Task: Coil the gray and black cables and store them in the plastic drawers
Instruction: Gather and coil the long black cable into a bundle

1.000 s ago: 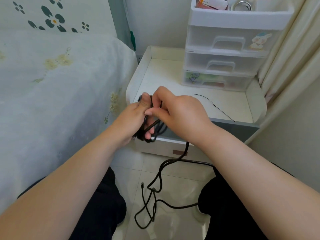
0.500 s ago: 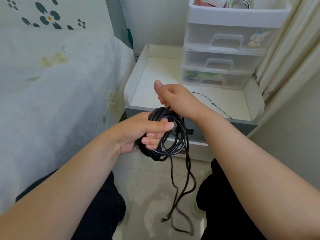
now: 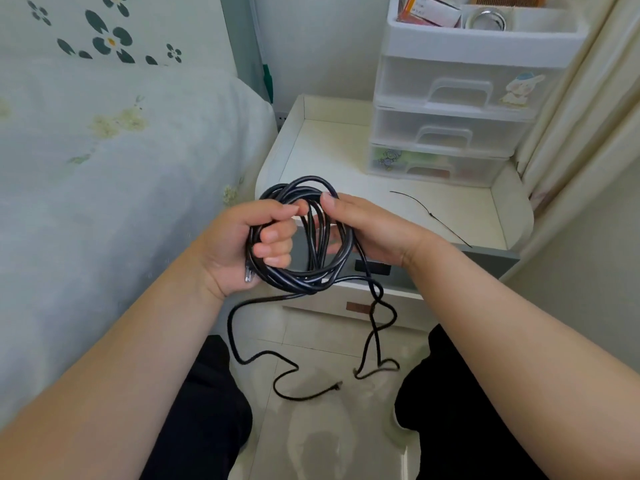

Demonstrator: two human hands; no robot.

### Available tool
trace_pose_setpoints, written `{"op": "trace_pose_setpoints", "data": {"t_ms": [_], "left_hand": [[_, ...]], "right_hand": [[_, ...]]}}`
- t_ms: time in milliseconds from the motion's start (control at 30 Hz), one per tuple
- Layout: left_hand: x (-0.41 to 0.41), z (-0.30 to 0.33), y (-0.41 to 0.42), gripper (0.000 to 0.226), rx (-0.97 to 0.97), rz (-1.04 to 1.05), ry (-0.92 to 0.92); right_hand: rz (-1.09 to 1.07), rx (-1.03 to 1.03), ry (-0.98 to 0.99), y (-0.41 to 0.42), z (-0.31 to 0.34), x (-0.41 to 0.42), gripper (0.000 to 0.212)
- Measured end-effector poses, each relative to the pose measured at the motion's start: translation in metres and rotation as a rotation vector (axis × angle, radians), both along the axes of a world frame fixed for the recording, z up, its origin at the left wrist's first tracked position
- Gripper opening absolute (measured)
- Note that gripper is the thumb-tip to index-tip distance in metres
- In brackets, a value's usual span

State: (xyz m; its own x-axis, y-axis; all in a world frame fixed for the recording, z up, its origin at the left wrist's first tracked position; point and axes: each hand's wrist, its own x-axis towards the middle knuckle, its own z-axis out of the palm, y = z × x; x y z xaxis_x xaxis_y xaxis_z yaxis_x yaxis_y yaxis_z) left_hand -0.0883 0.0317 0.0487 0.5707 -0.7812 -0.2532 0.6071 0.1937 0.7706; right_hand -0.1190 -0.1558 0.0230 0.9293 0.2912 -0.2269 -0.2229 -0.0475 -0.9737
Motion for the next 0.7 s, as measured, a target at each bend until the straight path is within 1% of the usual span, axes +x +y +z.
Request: {"op": "trace_pose_setpoints", "data": {"t_ms": [67,133,200,300,333,400,467,567,667,700], "left_hand": [[-0.003,0.000,0.000,0.015,0.040,0.024,-0.042],[-0.005,0.000,-0.001,0.018,0.041,0.019,-0.055],[-0.003,0.001,0.000,0.016,0.004,-0.009,-0.034],[0.000,-0.001,0.001,0.010,-0.076,-0.091,-0.006],[0.002,-0.003,0.001,0.010,-0.100,-0.116,-0.004],[0.003,-0.005,0.002,0.011,-0.126,-0.144,-0.014],[0.004,-0.006,0.002,0.012,-0.130,-0.156,-0.034],[0.005,-0.006,0.001,0.011,-0.146,-0.165,-0.026],[0.004,-0.007,-0.003,0.013,-0.142,-0.171,-0.033],[0.003,-0.006,-0.005,0.016,-0.131,-0.168,-0.034]], "right_hand": [[-0.033,0.023,0.008,0.003,0.000,0.000,0.063],[-0.016,0.100,0.059,0.005,0.000,0.001,0.051],[-0.005,0.175,0.084,0.005,-0.001,0.002,0.039],[-0.029,0.221,0.049,0.006,0.003,0.001,0.010],[-0.023,0.244,0.036,0.008,0.004,0.001,0.011],[0.013,0.292,0.036,0.010,0.006,-0.001,0.031],[0.040,0.328,0.057,0.013,0.007,-0.003,0.041],[-0.012,0.340,0.077,0.013,0.007,-0.002,0.037],[-0.077,0.342,0.103,0.013,0.006,-0.003,0.015],[-0.080,0.353,0.113,0.012,0.005,-0.003,0.014]]}}
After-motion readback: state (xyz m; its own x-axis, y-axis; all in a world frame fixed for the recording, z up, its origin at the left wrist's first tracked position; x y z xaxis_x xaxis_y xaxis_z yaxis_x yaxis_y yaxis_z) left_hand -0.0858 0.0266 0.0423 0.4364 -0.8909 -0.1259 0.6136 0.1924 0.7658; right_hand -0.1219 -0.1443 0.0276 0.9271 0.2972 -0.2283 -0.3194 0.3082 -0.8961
